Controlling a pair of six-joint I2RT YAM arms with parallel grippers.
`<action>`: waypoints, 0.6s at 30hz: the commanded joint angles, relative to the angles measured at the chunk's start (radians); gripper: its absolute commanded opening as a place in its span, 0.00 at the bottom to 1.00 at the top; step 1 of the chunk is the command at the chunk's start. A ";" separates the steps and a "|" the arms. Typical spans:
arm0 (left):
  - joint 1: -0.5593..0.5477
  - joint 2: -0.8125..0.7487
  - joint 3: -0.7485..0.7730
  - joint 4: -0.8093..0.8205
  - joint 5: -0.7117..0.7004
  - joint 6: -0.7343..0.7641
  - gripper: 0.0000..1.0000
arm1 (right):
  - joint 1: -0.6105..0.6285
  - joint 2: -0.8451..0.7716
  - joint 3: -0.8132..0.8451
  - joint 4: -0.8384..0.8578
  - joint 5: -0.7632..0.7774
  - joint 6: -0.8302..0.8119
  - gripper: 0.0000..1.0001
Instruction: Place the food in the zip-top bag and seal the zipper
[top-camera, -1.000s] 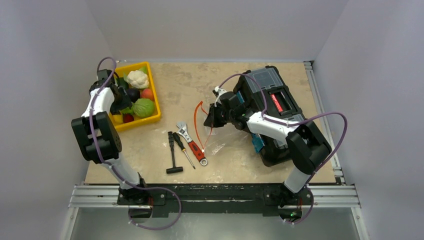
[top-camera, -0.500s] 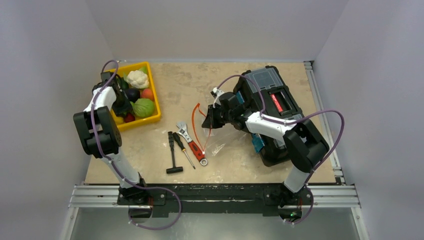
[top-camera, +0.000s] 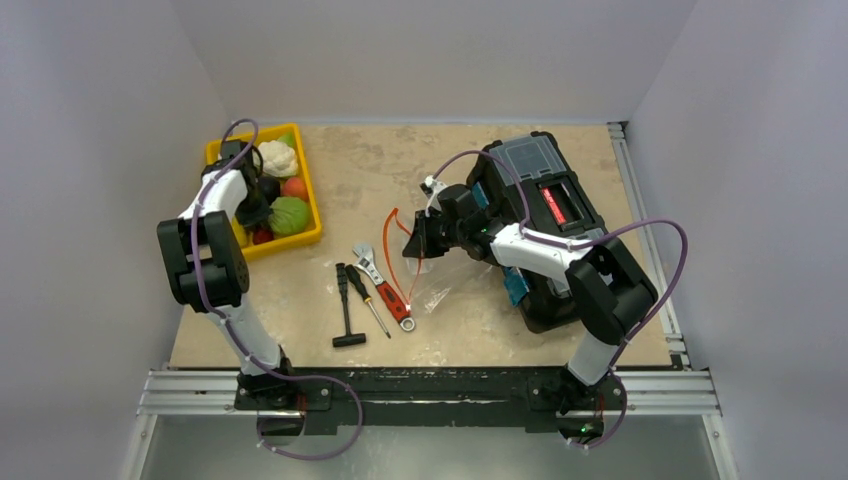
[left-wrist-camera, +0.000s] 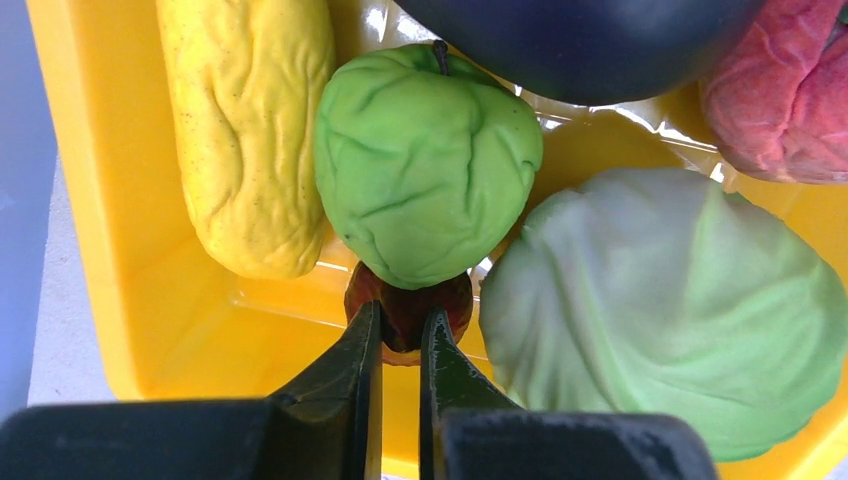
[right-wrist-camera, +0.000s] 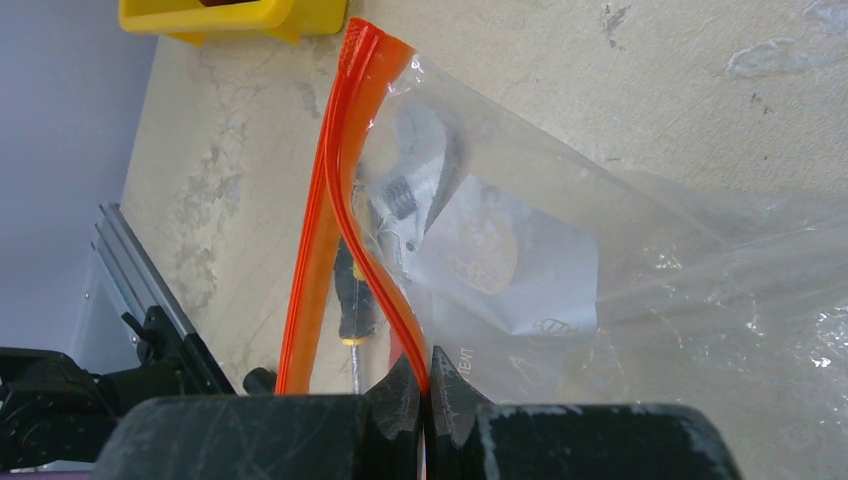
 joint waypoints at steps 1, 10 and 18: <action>0.005 -0.047 0.021 -0.022 -0.043 -0.003 0.00 | -0.004 -0.013 0.021 0.020 -0.007 0.000 0.00; -0.011 -0.398 -0.104 -0.046 -0.018 -0.094 0.00 | -0.004 -0.012 0.067 -0.023 -0.008 0.034 0.00; -0.049 -0.764 -0.255 -0.027 0.478 -0.194 0.00 | -0.004 -0.037 0.053 -0.041 -0.015 0.112 0.00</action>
